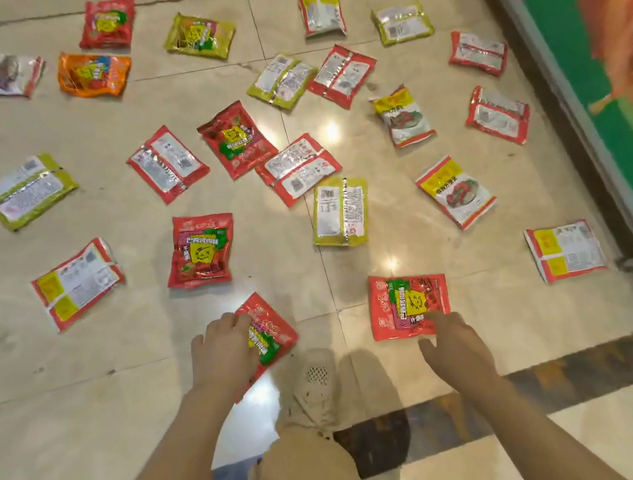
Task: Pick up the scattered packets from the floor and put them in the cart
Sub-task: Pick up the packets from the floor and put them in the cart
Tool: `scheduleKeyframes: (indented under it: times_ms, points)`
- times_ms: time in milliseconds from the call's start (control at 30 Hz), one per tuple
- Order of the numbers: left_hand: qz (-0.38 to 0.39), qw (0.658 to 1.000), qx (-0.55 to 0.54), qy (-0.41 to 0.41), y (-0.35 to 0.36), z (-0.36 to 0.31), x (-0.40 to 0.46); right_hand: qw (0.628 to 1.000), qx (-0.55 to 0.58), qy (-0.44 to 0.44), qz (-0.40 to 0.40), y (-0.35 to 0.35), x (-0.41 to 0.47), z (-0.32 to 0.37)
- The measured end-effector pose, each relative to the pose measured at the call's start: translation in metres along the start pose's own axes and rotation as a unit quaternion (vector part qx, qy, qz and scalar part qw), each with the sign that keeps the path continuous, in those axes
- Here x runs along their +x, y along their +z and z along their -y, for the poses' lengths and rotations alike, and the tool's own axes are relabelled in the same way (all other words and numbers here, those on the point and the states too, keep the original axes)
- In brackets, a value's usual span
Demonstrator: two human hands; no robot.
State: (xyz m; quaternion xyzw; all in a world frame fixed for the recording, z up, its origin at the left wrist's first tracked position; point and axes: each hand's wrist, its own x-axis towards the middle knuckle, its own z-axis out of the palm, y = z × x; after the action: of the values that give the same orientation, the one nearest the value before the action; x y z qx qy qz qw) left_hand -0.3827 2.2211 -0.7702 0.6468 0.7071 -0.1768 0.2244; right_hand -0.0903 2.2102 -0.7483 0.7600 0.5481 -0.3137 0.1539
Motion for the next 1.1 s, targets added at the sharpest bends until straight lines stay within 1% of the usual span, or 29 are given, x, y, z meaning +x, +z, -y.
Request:
scheduleKeyframes:
  times_ms: [100,233,333,400,467,633,733,800,867,933,967,1000,1067,1100]
  points:
    - [0.033,0.999,0.019,-0.008,0.066,0.000,0.065,1.000,-0.003,0.019,0.011,0.051,0.084,-0.006]
    - [0.071,0.997,0.021,-0.022,0.134,0.005,0.124,0.997,-0.042,0.037,0.049,0.104,0.169,-0.014]
    - [0.096,0.995,0.005,-0.028,0.171,0.014,0.150,0.992,-0.055,0.096,0.063,0.129,0.209,-0.021]
    - [0.106,0.993,-0.014,-0.042,0.189,0.020,0.156,0.987,-0.036,0.136,0.084,0.141,0.224,-0.026]
    - [0.105,0.992,-0.044,-0.052,0.203,0.023,0.160,0.985,-0.013,0.145,0.088,0.149,0.232,-0.029]
    - [0.073,0.992,-0.067,-0.072,0.206,0.011,0.169,0.991,-0.007,0.116,0.060,0.147,0.241,-0.012]
    - [0.022,0.992,-0.103,-0.070,0.197,-0.006,0.185,0.999,0.002,0.028,0.028,0.142,0.246,0.010]
    - [-0.013,0.982,-0.167,-0.083,0.187,-0.018,0.198,0.999,0.040,-0.027,0.013,0.136,0.250,0.022]
    - [-0.055,0.965,-0.236,-0.104,0.175,-0.026,0.210,0.996,0.065,-0.051,-0.018,0.131,0.255,0.031]
    - [-0.090,0.949,-0.274,-0.125,0.168,-0.026,0.217,0.995,0.061,-0.064,-0.054,0.126,0.260,0.036]
    - [-0.089,0.945,-0.281,-0.142,0.166,-0.023,0.219,0.995,0.042,-0.076,-0.057,0.126,0.263,0.038]
    - [-0.069,0.943,-0.281,-0.165,0.166,-0.020,0.219,0.995,0.013,-0.091,-0.049,0.126,0.266,0.039]
    - [0.004,0.942,-0.262,-0.211,0.168,-0.014,0.214,0.992,-0.050,-0.118,-0.009,0.129,0.273,0.041]
    - [0.037,0.944,-0.244,-0.219,0.170,-0.013,0.209,0.989,-0.073,-0.125,0.013,0.129,0.277,0.043]
